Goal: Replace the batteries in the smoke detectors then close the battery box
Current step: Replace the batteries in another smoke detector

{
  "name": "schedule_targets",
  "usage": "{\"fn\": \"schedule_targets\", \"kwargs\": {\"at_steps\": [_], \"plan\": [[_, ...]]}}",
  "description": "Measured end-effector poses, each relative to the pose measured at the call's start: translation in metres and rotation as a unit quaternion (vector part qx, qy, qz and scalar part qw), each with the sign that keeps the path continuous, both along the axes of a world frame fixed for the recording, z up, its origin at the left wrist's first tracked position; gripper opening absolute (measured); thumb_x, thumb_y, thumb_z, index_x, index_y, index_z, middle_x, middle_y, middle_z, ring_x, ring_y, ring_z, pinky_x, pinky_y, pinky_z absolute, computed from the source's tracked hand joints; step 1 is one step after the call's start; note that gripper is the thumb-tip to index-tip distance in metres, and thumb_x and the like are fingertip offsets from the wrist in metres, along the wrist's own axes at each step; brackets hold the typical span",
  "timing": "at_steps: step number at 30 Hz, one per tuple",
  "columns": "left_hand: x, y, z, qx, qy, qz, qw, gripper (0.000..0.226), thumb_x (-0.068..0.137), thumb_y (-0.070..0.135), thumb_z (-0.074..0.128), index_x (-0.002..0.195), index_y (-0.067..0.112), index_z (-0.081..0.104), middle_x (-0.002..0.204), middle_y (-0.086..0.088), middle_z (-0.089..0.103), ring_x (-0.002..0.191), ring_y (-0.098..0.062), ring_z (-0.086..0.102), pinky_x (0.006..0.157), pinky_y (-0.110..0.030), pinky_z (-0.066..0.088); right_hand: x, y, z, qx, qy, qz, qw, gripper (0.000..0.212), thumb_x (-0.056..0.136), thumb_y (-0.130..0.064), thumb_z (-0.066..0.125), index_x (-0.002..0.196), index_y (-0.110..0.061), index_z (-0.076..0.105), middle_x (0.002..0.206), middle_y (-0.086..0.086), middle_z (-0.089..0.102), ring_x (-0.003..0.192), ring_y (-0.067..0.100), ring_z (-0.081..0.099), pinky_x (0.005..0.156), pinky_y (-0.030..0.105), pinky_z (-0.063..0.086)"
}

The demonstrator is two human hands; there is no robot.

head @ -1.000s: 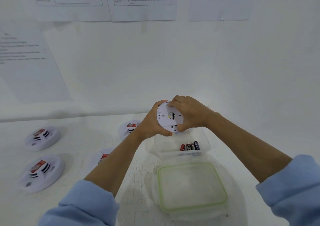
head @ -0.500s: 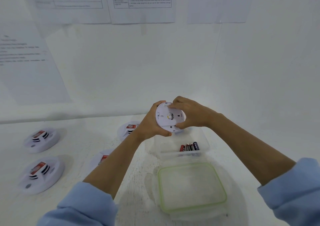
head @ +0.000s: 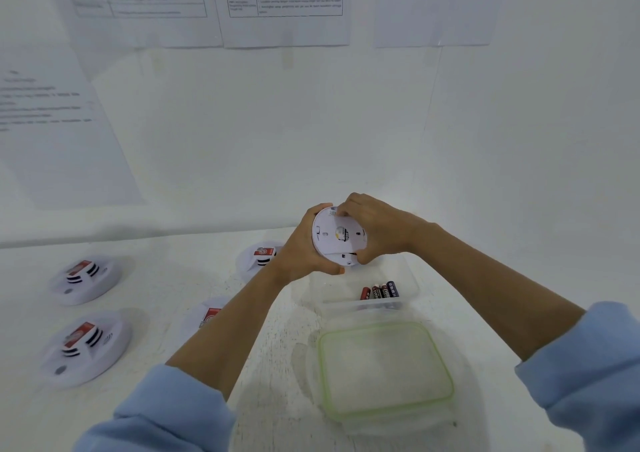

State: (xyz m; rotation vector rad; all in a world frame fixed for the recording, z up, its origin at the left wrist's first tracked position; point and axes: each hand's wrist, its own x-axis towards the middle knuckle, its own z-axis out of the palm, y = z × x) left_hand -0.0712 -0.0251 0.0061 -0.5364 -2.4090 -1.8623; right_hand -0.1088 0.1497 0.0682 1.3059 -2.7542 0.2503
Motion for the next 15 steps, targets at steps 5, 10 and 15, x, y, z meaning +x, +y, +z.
{"fn": "schedule_targets", "kwargs": {"at_steps": [5,10,15], "plan": [[-0.0004,-0.0003,0.0006,0.005,0.001,-0.006,1.000,0.099,0.049,-0.004,0.077,0.132,0.019,0.029,0.127,0.001,0.043,0.108,0.005,0.049,0.081,-0.015,0.049,0.0008,-0.0015,0.0022,0.020,0.033,0.006,0.999,0.077,0.058,-0.023,0.081,0.123,-0.001,0.043,0.111,0.011,0.046,0.096,0.020,0.042,0.082,0.027,0.040],[-0.0001,0.0014,0.0008,0.008,0.006,-0.012,1.000,0.099,0.049,-0.003,0.078,0.132,0.020,0.029,0.128,0.002,0.043,0.112,0.000,0.049,0.084,-0.016,0.048,0.0018,-0.0012,0.0045,0.029,0.037,0.009,0.999,0.079,0.059,-0.024,0.080,0.125,-0.001,0.042,0.114,0.012,0.046,0.099,0.022,0.043,0.082,0.026,0.040],[-0.0027,0.0013,0.0004,-0.003,0.010,-0.017,1.000,0.100,0.049,-0.004,0.079,0.132,0.021,0.030,0.127,0.003,0.044,0.108,0.007,0.050,0.083,-0.016,0.048,0.0019,0.0011,0.0048,0.021,0.033,0.005,0.999,0.077,0.059,-0.024,0.081,0.123,-0.002,0.043,0.112,0.011,0.046,0.093,0.017,0.039,0.078,0.020,0.032]]}}
